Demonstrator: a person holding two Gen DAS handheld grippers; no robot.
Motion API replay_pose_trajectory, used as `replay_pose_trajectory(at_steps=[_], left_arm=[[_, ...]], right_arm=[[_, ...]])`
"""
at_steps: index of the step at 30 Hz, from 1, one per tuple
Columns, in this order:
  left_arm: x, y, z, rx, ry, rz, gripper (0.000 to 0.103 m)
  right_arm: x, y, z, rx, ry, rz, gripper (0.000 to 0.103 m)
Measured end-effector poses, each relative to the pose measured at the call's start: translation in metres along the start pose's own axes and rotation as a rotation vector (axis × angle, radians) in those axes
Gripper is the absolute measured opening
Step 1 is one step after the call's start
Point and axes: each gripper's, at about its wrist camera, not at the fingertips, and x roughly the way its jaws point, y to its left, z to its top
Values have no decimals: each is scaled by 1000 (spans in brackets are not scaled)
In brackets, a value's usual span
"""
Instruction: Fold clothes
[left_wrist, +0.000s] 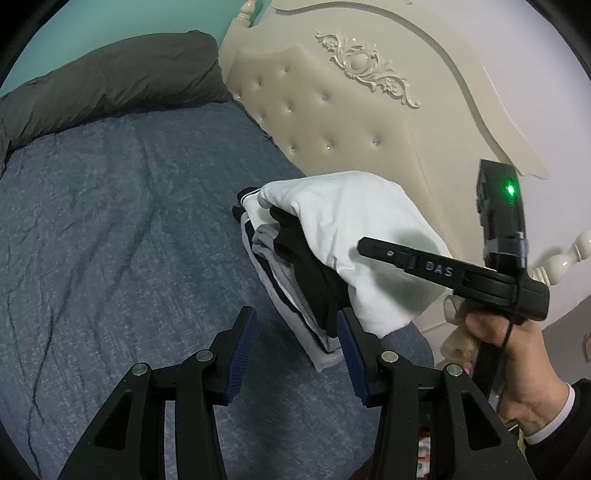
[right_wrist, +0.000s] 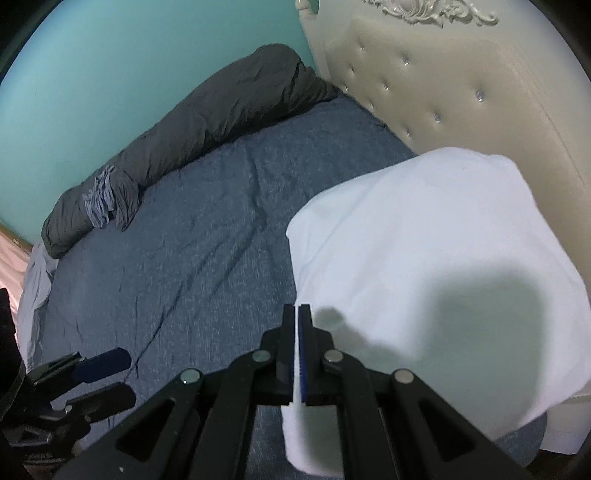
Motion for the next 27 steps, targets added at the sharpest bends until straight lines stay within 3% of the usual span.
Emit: replay_pose_trajectory(at_steps=[8,27], left_arm=[[-6,3,-1,22,-10,0,50],[-32,12,-13,101,-55,0,55]], right_arm=[[-21,-4,-14,54,-115,-42,1],[-46,18,-55,104,-228,-102,1]])
